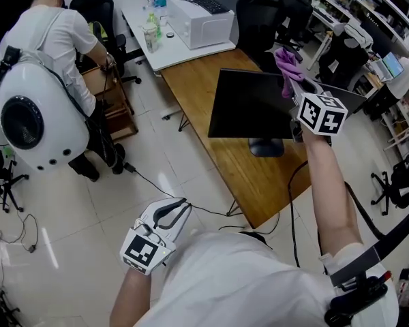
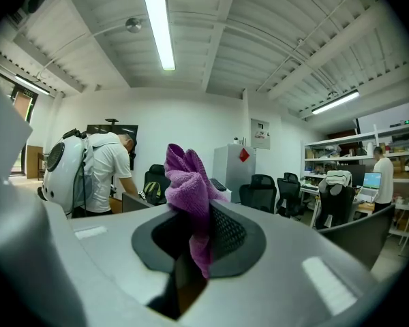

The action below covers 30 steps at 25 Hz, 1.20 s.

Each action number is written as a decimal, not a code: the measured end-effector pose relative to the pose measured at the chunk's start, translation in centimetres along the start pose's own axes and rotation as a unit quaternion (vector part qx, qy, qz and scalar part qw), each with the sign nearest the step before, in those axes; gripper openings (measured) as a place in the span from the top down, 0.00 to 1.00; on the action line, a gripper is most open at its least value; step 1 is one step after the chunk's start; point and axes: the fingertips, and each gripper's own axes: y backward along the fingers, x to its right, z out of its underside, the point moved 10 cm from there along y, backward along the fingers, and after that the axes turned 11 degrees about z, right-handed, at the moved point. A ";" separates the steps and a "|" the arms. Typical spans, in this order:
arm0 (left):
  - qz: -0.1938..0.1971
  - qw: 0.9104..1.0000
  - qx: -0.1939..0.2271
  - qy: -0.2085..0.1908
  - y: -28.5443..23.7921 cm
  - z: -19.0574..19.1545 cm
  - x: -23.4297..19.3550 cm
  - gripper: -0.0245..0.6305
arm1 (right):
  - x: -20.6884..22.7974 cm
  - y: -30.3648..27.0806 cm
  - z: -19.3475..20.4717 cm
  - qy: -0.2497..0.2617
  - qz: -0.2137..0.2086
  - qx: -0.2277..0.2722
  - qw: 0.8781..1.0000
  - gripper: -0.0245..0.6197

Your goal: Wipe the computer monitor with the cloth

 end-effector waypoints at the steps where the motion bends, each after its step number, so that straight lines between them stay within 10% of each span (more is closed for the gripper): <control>1: -0.001 1.000 -0.002 0.002 0.2 -0.1 0.0 0.85 | -0.4 -0.1 -0.1 0.001 -0.004 0.000 1.000 0.89; 30: -0.081 0.996 0.008 0.027 5.0 1.3 1.2 0.86 | -14.5 -2.7 -1.4 0.030 -0.157 0.004 0.987 0.89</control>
